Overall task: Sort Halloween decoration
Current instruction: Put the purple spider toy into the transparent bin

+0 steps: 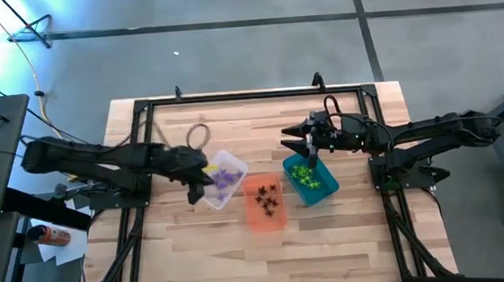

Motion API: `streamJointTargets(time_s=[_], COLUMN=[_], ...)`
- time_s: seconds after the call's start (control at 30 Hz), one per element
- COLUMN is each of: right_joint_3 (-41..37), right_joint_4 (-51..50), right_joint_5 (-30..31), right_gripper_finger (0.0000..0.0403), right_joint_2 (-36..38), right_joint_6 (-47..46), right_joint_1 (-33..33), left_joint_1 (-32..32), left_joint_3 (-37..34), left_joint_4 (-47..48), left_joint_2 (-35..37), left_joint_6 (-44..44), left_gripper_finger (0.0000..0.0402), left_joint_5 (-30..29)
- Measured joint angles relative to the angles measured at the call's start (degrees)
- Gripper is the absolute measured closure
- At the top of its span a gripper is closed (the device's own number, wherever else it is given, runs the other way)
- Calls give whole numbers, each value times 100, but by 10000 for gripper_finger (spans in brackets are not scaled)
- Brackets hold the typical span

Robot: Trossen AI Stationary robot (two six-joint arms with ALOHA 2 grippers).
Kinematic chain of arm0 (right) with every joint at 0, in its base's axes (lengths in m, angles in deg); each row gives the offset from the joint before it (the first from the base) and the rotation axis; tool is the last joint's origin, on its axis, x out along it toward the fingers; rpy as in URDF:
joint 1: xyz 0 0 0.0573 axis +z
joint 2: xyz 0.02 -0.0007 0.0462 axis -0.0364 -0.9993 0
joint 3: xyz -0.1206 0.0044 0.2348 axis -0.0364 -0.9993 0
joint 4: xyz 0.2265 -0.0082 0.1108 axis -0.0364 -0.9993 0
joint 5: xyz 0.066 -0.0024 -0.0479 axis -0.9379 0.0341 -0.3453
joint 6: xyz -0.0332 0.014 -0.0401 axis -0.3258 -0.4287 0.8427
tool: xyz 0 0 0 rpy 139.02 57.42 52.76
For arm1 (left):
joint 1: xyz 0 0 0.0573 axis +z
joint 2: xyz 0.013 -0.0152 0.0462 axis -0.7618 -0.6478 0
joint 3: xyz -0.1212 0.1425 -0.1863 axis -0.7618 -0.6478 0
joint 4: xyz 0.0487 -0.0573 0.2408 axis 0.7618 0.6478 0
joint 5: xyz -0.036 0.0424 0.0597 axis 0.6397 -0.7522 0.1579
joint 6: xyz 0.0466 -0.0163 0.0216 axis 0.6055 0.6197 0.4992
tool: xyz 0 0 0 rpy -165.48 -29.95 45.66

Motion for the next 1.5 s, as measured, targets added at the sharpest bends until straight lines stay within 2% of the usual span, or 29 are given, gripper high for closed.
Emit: streamJointTargets(time_s=[0.2, 0.5, 0.8, 1.17, 1.37, 1.5], right_joint_3=[0, 0, 0, 0, 0, 0], right_joint_4=[-40, -223, -454, -576, -644, -645], right_joint_5=[222, 320, 322, 323, 324, 326], right_gripper_finger=[188, 188, 188, 188, 188, 188], right_joint_2=[0, 0, 0, 0, 0, 0], right_joint_6=[11, 11, -136, -72, -70, -72], right_joint_1=[0, 0, -1, -9, -11, -11], left_joint_1=[26, 140, 138, 140, 263, 345], left_joint_3=[598, 659, 659, 659, 659, 659], left_joint_4=[1128, 977, 490, 489, 493, 477], left_joint_2=[-1354, -2371, -2694, -2694, -2692, -2692], left_joint_6=[721, 1402, 1613, 1617, 1620, 1627], left_gripper_finger=[401, 401, 401, 396, 376, 347], left_joint_5=[-452, -518, -516, -567, -673, -676])
